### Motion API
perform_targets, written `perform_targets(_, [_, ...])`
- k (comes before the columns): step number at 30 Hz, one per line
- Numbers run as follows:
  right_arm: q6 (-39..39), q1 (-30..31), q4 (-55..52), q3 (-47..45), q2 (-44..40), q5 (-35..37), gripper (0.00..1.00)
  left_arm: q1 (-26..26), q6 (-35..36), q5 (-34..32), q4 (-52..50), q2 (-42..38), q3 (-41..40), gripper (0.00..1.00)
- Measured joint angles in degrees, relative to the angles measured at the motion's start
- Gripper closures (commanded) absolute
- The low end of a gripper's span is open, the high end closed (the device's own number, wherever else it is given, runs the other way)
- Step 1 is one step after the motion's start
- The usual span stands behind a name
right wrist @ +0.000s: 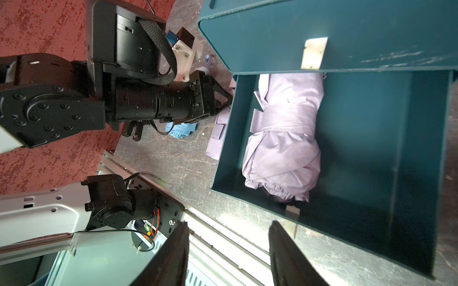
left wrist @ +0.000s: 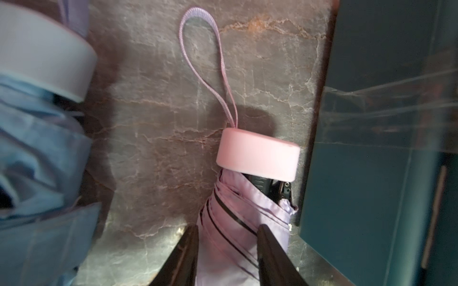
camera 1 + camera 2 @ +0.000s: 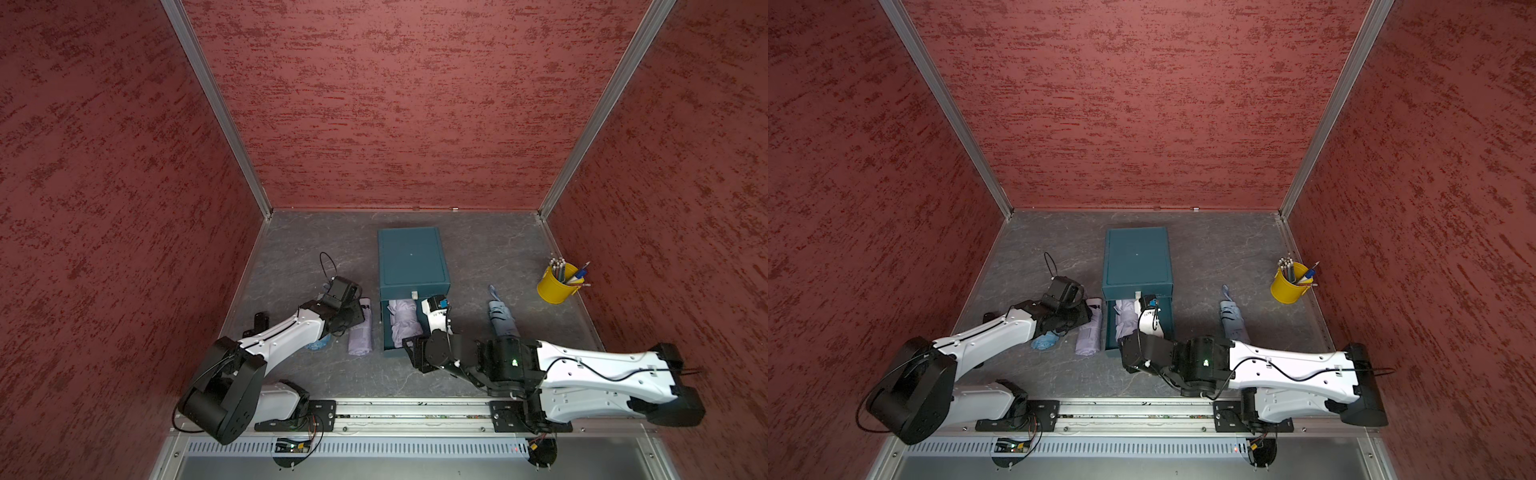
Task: Place the umbrella in the drawer by color
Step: Pick up the umbrella from the center of the board.
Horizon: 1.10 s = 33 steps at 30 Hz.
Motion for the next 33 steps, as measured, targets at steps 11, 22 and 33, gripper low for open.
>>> perform_targets(11, [-0.2,0.0,-0.2,0.3,0.2,0.1,0.46,-0.7,0.0,-1.3,1.3,1.9,0.1,0.89])
perform_targets(22, [-0.7,0.0,0.5,0.3,0.3,0.0,0.43,-0.3,0.8,-0.6,-1.5,-4.6,-0.2,1.0])
perform_targets(33, [-6.5,1.6,6.8,2.6,3.5,-1.0,0.08,4.7,-5.8,4.5,-8.9,-31.5,1.5,1.0])
